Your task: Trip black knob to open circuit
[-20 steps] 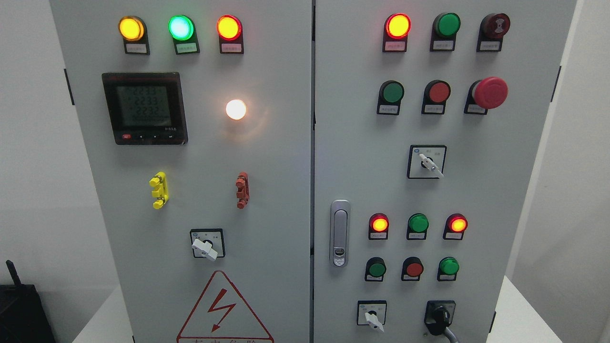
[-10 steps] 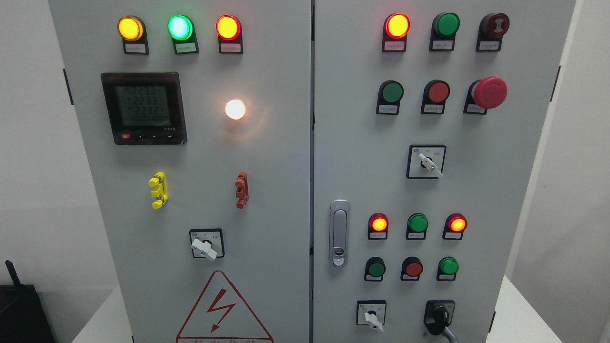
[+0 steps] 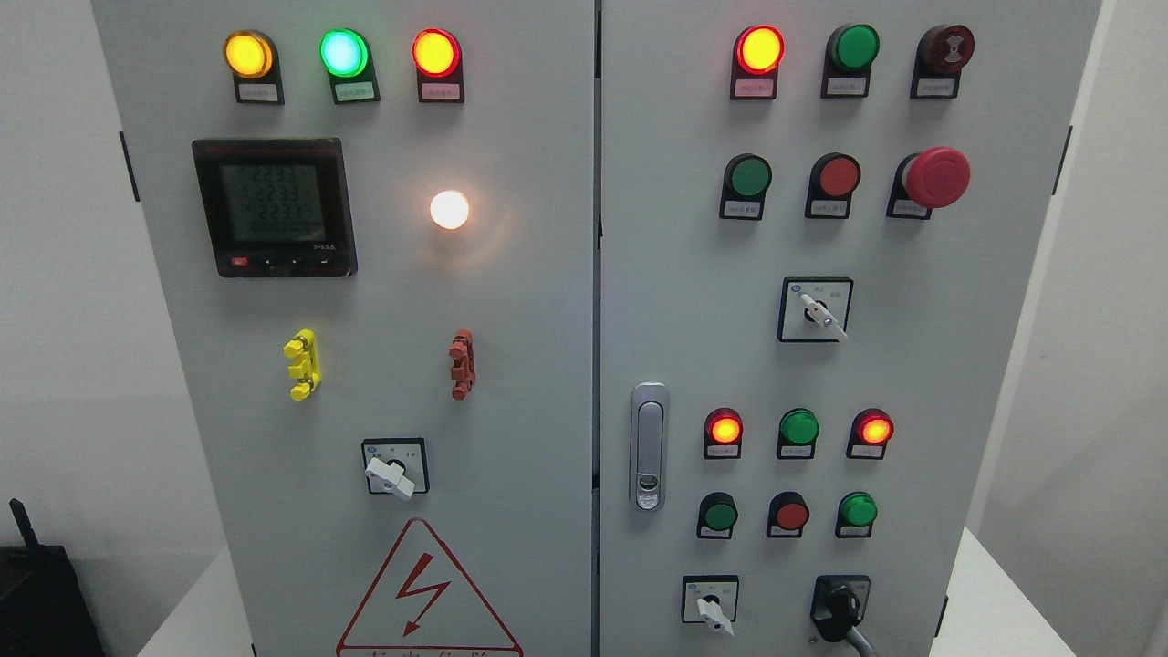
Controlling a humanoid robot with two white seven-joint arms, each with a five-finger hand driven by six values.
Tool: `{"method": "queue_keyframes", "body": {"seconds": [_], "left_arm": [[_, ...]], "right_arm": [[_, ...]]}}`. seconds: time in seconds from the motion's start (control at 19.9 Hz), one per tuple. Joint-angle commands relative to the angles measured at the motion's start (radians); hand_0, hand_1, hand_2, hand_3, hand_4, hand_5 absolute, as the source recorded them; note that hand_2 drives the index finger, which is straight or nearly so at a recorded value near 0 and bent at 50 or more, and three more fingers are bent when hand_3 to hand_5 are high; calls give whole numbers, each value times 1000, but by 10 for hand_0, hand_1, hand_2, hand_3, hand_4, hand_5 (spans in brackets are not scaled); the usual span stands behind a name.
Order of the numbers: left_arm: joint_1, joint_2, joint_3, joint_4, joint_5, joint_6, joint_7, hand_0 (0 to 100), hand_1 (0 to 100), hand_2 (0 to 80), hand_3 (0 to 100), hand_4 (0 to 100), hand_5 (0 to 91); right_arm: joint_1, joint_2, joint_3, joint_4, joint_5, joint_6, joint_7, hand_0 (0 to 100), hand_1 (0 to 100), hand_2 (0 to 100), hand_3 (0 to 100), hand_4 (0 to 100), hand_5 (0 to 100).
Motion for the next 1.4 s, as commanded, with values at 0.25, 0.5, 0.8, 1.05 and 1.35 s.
{"method": "queue_keyframes", "body": {"seconds": [0.25, 0.5, 0.8, 1.05, 1.35], "left_arm": [[0, 0, 0, -25, 0, -1, 0, 120, 389, 0, 0, 0, 0], [0, 0, 0, -25, 0, 1, 0, 120, 389, 0, 0, 0, 0], [0, 0, 0, -25, 0, -1, 0, 120, 389, 0, 0, 0, 0], [0, 0, 0, -25, 0, -1, 0, 120, 389, 0, 0, 0, 0], [0, 0, 0, -25, 0, -1, 0, 120, 389, 0, 0, 0, 0]], "right_arm": [[-1, 3, 27, -2, -2, 6, 5, 0, 0, 39, 1000, 988, 960], [-4, 3, 27, 1, -2, 7, 5, 0, 0, 38, 1000, 987, 960], [-6, 3, 29, 1, -2, 7, 6, 0, 0, 38, 1000, 983, 960], [-6, 5, 39, 1, -2, 7, 9, 0, 0, 38, 1000, 982, 959], [-6, 5, 39, -2, -2, 4, 9, 0, 0, 39, 1000, 983, 960]]}}
